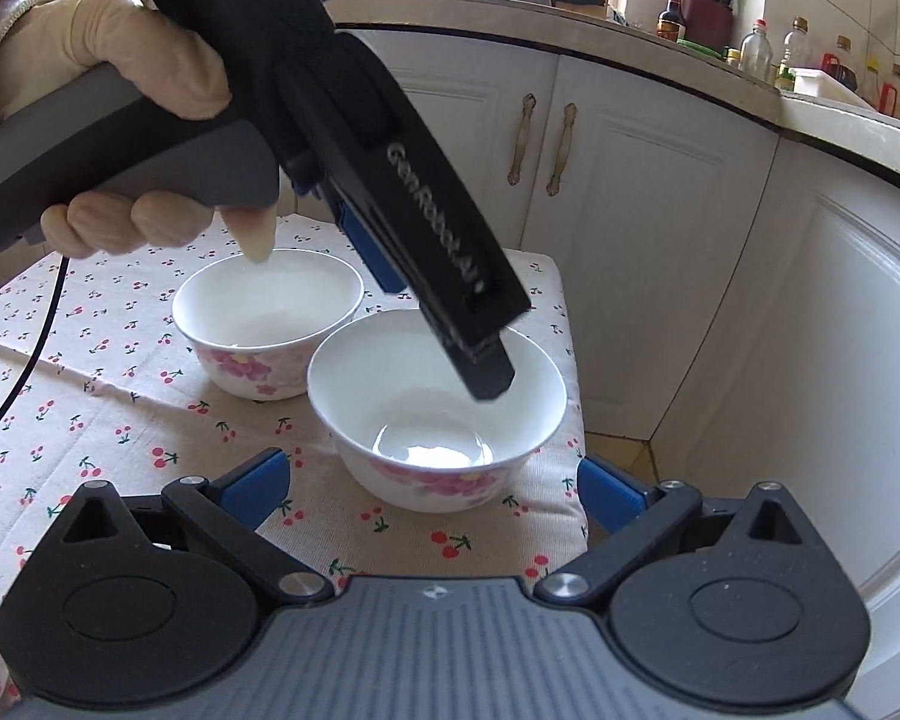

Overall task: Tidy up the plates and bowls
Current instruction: 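Grasp the rim of a pink-flowered white bowl with the left tool, then lift the pink-flowered bowl with the left tool and carry it toward the plain bowl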

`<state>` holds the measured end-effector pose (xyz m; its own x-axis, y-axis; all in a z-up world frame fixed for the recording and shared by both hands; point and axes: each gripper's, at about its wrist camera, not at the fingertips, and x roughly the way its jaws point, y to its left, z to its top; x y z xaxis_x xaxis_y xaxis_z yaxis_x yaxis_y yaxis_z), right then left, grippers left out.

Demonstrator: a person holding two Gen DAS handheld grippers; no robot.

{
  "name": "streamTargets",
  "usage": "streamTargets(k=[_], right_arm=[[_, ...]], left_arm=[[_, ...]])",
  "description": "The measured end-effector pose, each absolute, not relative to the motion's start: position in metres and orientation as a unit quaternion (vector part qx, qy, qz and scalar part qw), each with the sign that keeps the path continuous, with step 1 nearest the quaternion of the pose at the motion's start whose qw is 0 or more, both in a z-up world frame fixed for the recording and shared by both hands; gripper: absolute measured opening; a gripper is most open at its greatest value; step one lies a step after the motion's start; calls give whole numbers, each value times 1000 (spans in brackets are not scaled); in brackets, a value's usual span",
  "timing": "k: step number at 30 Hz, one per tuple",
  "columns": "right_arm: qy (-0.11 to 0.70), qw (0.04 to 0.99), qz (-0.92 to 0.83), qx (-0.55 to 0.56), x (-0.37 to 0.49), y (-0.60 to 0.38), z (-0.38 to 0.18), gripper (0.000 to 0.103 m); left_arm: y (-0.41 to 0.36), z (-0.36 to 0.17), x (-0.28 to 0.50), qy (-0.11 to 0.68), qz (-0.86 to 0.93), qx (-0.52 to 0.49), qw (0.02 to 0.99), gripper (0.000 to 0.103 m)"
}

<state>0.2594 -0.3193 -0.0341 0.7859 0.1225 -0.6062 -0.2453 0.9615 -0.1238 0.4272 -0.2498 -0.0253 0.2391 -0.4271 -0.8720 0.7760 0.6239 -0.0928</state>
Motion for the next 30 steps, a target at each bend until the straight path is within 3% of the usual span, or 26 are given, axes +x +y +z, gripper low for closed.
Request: streamTargets(k=[11, 30], right_arm=[[303, 940, 102, -118, 268, -312, -44, 98], [306, 942, 100, -99, 275, -319, -45, 94]], left_arm=[[-249, -38, 436, 492, -405, 175, 751, 77], [-252, -41, 437, 491, -422, 173, 742, 74]])
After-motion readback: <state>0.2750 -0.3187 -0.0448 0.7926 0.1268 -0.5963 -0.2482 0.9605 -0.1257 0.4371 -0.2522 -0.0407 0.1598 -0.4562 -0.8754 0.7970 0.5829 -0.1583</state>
